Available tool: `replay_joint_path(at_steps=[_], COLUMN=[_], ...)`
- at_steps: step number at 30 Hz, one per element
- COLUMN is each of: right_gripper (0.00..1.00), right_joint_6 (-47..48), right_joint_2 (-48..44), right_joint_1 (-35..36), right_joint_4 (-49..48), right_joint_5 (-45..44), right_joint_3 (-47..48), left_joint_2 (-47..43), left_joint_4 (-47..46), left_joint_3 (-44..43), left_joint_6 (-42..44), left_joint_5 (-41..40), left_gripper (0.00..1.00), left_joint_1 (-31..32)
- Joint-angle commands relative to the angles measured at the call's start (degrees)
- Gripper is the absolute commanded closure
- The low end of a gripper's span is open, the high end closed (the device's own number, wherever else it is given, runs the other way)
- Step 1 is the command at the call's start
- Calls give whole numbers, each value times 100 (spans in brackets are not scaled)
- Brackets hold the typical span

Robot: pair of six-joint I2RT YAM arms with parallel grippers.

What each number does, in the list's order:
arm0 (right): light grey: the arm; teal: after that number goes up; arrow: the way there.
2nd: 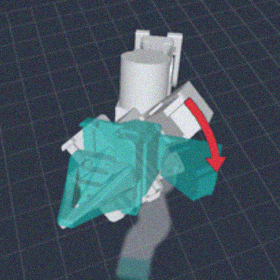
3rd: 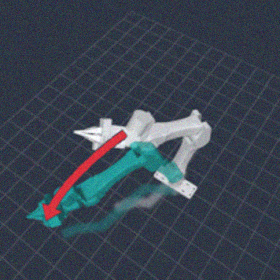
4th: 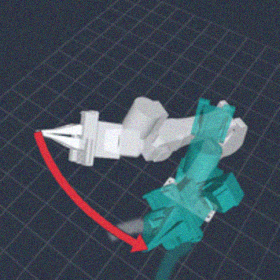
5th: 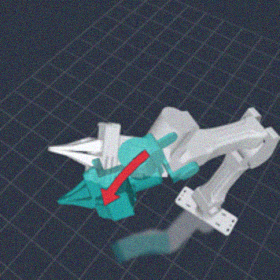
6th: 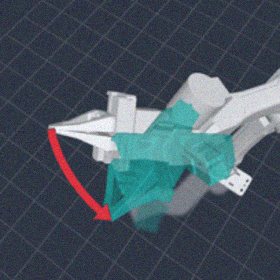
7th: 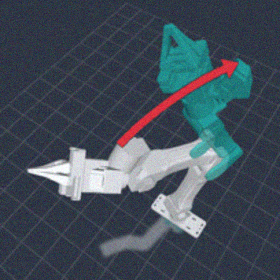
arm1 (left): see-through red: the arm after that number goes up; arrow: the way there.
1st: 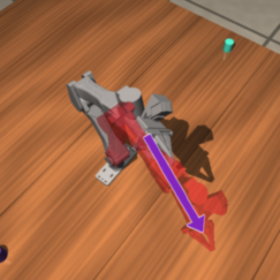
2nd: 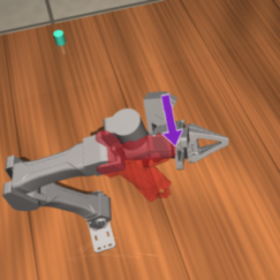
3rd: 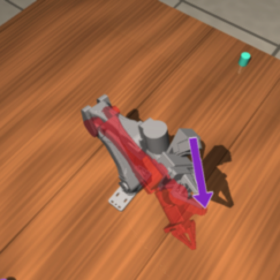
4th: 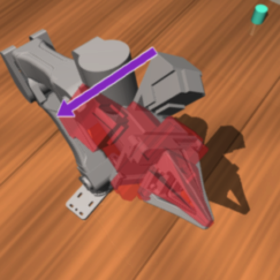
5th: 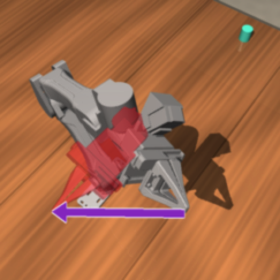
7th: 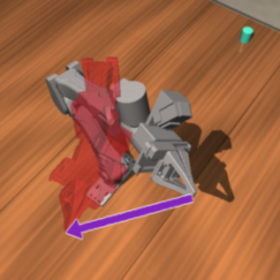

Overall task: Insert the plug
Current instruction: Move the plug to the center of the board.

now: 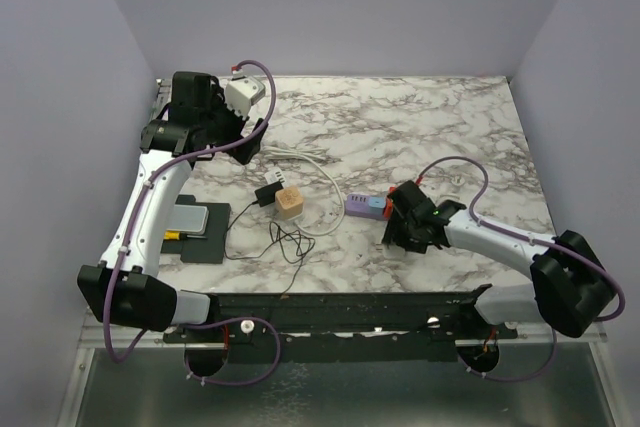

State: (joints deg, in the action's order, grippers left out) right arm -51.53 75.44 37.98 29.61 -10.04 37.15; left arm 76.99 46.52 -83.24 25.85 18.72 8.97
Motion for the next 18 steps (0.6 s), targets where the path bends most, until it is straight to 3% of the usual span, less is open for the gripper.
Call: replay_joint_path(at_steps=[1, 7, 13, 16, 18], right_gripper=[50, 52, 53, 42, 40], right_joint_6=[-13, 161, 527, 518, 466], right_joint_2=[94, -381, -521, -451, -527], right_joint_1=[229, 365, 456, 463, 457], right_joint_4=[542, 785, 793, 1045, 1045], right_joint_5=[-153, -39, 165, -17, -71], right_joint_3=[29, 578, 1146, 1126, 889], left_joint_2=[-200, -488, -1008, -1184, -1328], left_joint_4=[147, 403, 394, 393, 400], left_joint_3=[-164, 2, 228, 479, 678], left_joint_6=[105, 657, 1050, 1118, 1241], left_joint_5=[292, 548, 1753, 2060, 2141], left_gripper=[1, 1, 1, 1, 1], left_joint_1=[4, 3, 4, 0, 9])
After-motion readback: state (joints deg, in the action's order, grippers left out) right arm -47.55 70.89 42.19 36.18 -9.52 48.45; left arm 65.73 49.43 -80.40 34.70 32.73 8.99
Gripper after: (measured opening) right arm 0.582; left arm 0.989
